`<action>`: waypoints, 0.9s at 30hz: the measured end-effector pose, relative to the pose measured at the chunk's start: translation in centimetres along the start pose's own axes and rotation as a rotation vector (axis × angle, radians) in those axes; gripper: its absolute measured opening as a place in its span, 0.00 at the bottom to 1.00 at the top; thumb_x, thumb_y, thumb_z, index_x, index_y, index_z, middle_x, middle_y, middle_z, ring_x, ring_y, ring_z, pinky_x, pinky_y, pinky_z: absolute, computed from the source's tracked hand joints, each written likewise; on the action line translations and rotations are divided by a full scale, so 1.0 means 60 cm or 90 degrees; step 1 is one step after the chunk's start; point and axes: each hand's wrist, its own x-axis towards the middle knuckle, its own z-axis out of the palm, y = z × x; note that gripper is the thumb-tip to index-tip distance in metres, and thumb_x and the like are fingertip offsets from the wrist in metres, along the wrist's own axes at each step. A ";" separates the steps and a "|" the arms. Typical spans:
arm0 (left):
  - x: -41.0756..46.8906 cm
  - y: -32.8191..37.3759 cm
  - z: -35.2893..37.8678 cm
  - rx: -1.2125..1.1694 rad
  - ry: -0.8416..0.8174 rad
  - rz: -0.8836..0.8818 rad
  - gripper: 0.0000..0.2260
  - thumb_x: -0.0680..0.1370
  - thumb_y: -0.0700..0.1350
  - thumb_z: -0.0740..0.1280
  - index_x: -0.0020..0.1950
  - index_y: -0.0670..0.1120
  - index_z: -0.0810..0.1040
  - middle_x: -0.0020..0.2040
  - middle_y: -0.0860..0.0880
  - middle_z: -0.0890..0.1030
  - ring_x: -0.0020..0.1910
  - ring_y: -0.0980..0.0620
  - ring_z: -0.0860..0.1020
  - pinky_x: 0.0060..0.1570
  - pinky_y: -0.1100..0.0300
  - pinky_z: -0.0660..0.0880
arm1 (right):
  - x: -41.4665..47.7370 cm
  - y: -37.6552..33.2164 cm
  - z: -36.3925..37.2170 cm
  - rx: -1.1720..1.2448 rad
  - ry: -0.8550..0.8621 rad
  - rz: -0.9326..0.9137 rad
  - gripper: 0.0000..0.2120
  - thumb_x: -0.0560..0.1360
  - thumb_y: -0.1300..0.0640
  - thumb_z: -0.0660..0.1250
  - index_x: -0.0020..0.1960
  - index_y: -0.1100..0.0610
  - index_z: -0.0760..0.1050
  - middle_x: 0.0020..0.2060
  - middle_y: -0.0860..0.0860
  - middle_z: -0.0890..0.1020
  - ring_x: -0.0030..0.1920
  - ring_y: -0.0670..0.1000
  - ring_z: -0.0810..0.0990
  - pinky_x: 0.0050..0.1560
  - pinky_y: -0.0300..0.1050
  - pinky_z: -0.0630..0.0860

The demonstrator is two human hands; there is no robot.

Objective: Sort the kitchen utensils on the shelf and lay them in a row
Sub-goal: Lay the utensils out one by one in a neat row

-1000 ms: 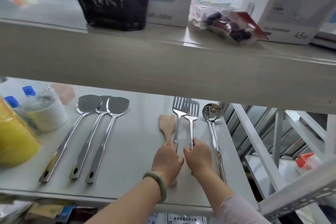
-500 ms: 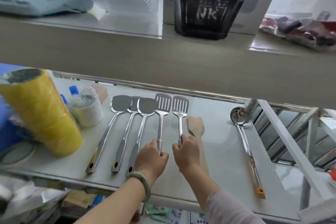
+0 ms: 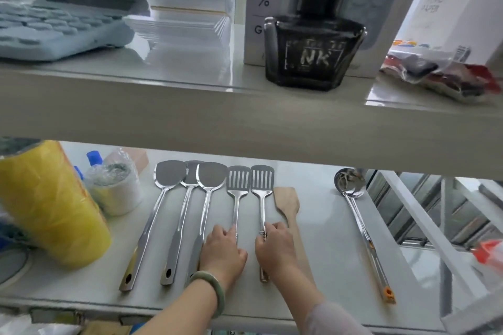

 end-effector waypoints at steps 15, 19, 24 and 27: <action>-0.047 0.172 0.106 -0.006 -0.064 0.274 0.27 0.76 0.52 0.55 0.75 0.51 0.54 0.76 0.49 0.47 0.76 0.48 0.47 0.76 0.53 0.49 | 0.013 0.246 -0.193 -0.107 0.129 0.242 0.22 0.73 0.55 0.62 0.67 0.57 0.68 0.60 0.60 0.72 0.63 0.61 0.68 0.64 0.50 0.66; -0.041 0.195 0.140 0.094 -0.125 0.253 0.28 0.80 0.51 0.50 0.76 0.44 0.44 0.77 0.44 0.39 0.76 0.47 0.38 0.75 0.54 0.39 | 0.007 0.274 -0.192 -0.071 0.075 0.199 0.21 0.75 0.56 0.60 0.68 0.56 0.67 0.56 0.58 0.72 0.56 0.59 0.73 0.59 0.48 0.71; -0.022 0.216 0.143 0.161 -0.156 0.281 0.26 0.81 0.48 0.48 0.76 0.42 0.43 0.78 0.45 0.40 0.76 0.46 0.38 0.75 0.54 0.38 | 0.016 0.278 -0.194 -0.121 0.112 0.149 0.15 0.75 0.57 0.62 0.61 0.60 0.74 0.53 0.59 0.76 0.56 0.60 0.74 0.57 0.48 0.71; -0.011 0.228 0.146 0.169 -0.169 0.282 0.26 0.81 0.48 0.49 0.76 0.41 0.43 0.78 0.44 0.41 0.76 0.46 0.39 0.76 0.53 0.39 | 0.021 0.275 -0.187 -0.171 0.177 0.086 0.02 0.66 0.66 0.69 0.39 0.65 0.79 0.39 0.61 0.79 0.42 0.63 0.77 0.42 0.48 0.75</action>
